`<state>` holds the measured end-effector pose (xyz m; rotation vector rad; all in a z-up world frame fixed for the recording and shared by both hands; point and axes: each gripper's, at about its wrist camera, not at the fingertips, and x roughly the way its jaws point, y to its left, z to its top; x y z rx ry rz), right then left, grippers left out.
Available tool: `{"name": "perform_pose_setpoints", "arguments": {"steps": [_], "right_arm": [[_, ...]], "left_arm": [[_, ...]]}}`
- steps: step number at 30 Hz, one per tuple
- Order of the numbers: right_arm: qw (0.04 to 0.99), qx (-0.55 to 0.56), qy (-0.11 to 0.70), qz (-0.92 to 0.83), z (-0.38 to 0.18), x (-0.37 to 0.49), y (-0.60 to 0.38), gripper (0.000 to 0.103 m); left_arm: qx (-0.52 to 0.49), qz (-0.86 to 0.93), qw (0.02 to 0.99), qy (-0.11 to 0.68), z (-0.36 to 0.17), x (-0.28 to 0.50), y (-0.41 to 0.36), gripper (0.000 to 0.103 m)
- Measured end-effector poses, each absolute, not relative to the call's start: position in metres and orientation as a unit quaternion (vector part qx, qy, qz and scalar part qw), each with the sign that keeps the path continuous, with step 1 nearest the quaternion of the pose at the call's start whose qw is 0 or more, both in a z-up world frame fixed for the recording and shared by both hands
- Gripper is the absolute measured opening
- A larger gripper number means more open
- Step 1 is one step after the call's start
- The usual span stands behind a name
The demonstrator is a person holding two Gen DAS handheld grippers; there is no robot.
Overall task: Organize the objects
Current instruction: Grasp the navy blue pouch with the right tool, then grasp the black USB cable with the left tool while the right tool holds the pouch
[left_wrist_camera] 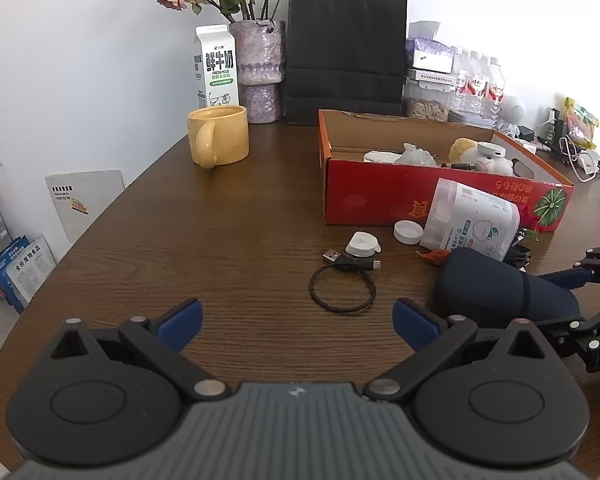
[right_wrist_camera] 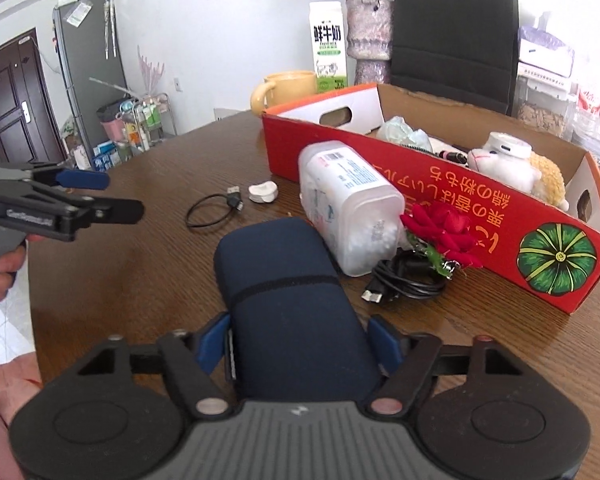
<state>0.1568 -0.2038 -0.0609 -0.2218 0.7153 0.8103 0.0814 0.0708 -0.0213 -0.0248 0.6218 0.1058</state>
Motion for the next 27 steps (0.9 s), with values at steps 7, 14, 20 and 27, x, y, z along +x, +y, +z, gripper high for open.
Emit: {"name": "perform_pose_setpoints", "arguments": {"steps": [7, 14, 20, 27], "right_arm": [[0.872, -0.103, 0.319, 0.358, -0.062, 0.131, -0.206, 0.068], [0.855, -0.124, 0.338, 0.372, -0.064, 0.138, -0.192, 0.08], [0.857, -0.121, 0.326, 0.38, -0.065, 0.142, -0.185, 0.062], [0.883, -0.101, 0.295, 0.351, -0.062, 0.12, -0.207, 0.061]], "left_arm": [[-0.017, 0.055, 0.949, 0.309, -0.022, 0.083, 0.071, 0.103], [-0.017, 0.05, 0.949, 0.311, -0.024, 0.085, 0.069, 0.103], [-0.016, 0.048, 0.946, 0.32, -0.028, 0.092, 0.069, 0.103], [-0.008, 0.035, 0.945, 0.325, -0.032, 0.113, 0.064, 0.103]]}}
